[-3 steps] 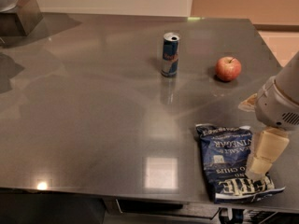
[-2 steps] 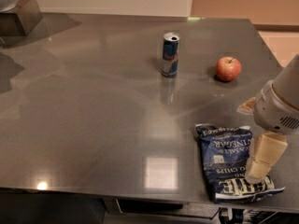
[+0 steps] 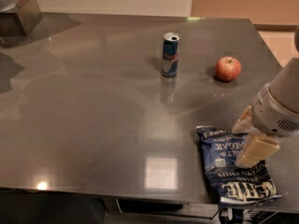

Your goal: Pick blue chip bag

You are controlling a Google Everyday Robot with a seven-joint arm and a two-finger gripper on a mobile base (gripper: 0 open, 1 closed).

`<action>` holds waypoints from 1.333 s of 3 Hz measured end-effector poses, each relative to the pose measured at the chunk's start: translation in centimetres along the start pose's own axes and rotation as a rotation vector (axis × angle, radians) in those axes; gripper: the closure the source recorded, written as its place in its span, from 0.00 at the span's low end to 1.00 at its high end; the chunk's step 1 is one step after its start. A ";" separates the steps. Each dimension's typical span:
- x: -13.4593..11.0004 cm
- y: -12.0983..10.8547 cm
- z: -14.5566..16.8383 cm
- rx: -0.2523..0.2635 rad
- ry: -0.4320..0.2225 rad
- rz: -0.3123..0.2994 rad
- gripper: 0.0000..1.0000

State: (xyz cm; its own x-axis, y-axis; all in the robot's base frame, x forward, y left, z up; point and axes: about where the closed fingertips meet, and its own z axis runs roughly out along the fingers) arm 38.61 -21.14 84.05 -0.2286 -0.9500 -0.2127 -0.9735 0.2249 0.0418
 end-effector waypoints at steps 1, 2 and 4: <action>-0.2 0.0 0.0 -0.004 0.000 -0.006 0.63; -0.9 -0.2 -1.0 0.003 -0.010 -0.014 0.86; -3.6 -1.0 -4.5 0.029 -0.081 -0.040 1.00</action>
Offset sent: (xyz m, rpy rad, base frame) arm 0.0096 0.0110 0.0282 0.0223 -0.0171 0.0203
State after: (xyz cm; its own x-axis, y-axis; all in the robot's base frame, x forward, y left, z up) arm 40.38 -18.97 89.16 -0.1866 -0.9380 -0.2920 -0.9810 0.1941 0.0035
